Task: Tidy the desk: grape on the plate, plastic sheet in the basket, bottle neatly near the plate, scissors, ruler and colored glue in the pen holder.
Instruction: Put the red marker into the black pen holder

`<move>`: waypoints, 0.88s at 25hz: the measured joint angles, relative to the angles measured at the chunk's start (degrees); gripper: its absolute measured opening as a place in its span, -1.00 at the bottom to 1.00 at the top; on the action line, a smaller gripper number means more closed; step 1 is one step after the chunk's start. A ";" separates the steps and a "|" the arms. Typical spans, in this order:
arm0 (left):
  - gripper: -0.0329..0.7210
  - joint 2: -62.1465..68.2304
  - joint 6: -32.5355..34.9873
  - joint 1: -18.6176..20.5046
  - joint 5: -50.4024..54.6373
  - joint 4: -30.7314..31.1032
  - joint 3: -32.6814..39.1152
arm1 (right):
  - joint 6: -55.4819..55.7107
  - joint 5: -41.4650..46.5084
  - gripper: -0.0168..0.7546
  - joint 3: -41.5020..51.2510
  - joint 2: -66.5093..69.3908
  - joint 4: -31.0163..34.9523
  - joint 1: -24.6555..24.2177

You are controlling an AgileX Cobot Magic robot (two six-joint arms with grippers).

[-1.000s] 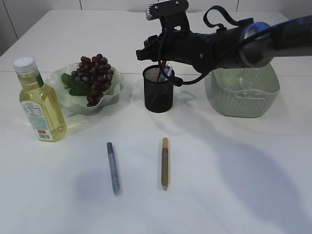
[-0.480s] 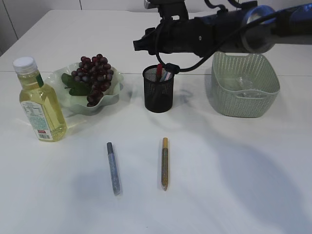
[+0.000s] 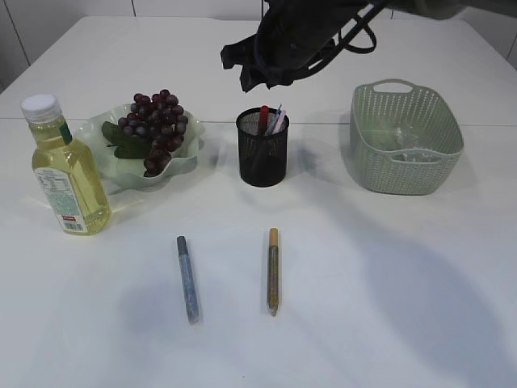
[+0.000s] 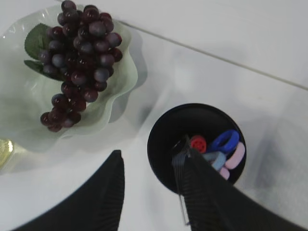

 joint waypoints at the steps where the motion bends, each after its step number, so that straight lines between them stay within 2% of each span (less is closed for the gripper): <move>1: 0.24 0.00 -0.10 0.00 0.00 0.00 0.00 | 0.23 3.77 -0.09 -1.61 0.00 0.07 0.00; 7: 0.24 0.00 -0.45 0.00 0.00 0.00 0.00 | 1.49 17.41 -0.09 -9.27 0.00 0.21 0.00; 12: 0.24 0.00 -1.10 0.00 0.00 0.00 0.00 | 2.52 27.77 -0.09 -11.54 0.00 0.21 0.00; 22: 0.24 0.00 -2.19 0.00 0.00 0.00 0.00 | 5.90 30.39 -0.09 -11.62 -1.29 -0.58 0.00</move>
